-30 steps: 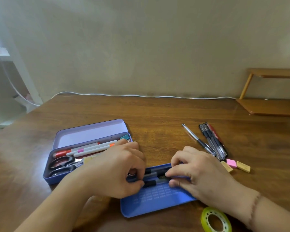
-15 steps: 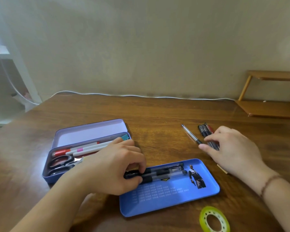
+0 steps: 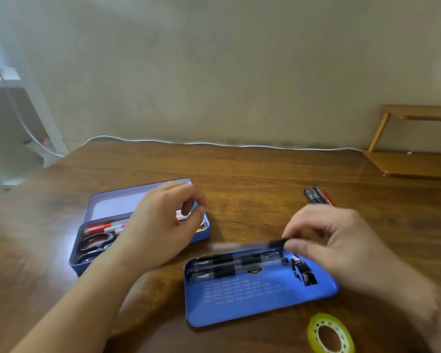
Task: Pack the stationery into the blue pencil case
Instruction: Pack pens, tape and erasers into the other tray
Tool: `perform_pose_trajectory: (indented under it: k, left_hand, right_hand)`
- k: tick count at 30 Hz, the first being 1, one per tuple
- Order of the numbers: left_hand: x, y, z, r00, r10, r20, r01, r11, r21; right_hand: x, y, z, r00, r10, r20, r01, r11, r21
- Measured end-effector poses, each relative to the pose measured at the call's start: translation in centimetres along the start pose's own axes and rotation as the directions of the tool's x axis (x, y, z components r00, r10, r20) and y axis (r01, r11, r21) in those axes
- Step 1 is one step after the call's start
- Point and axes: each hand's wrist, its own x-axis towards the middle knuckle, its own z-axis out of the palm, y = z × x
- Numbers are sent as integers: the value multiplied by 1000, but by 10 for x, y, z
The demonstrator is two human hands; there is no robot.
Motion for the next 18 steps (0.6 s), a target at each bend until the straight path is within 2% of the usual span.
perform_pose_trajectory:
  k: [1,3,5,7,12,15,17,18]
  left_hand:
    - [0,1,-1,998,36,43,-36,999,-22]
    - [-1,5,-1,967,163,197,-157,987,-46]
    - [-4,10,0,894,271,356,-272,961,-48]
    - [-5,13,2,834,292,468,-319,948,-22]
    - [-7,11,5,792,272,547,-338,941,21]
    - [-6,10,4,786,252,565,-321,947,23]
    - [-7,10,4,783,238,574,-307,951,26]
    - [-7,10,3,784,234,575,-305,952,27]
  right_hand:
    - [-3,-4,6,995,-28,91,30,999,-15]
    - [-6,-6,17,984,-40,174,52,996,-66]
    - [-6,-6,23,984,-39,173,58,992,-109]
    - [-6,-6,29,986,-68,150,92,983,-160]
    - [-5,-8,37,995,-75,73,89,972,-217]
    - [-3,-8,37,991,-56,119,84,967,-241]
    - [0,-3,27,998,7,65,8,974,-226]
    - [2,4,18,997,76,-20,-79,972,-221]
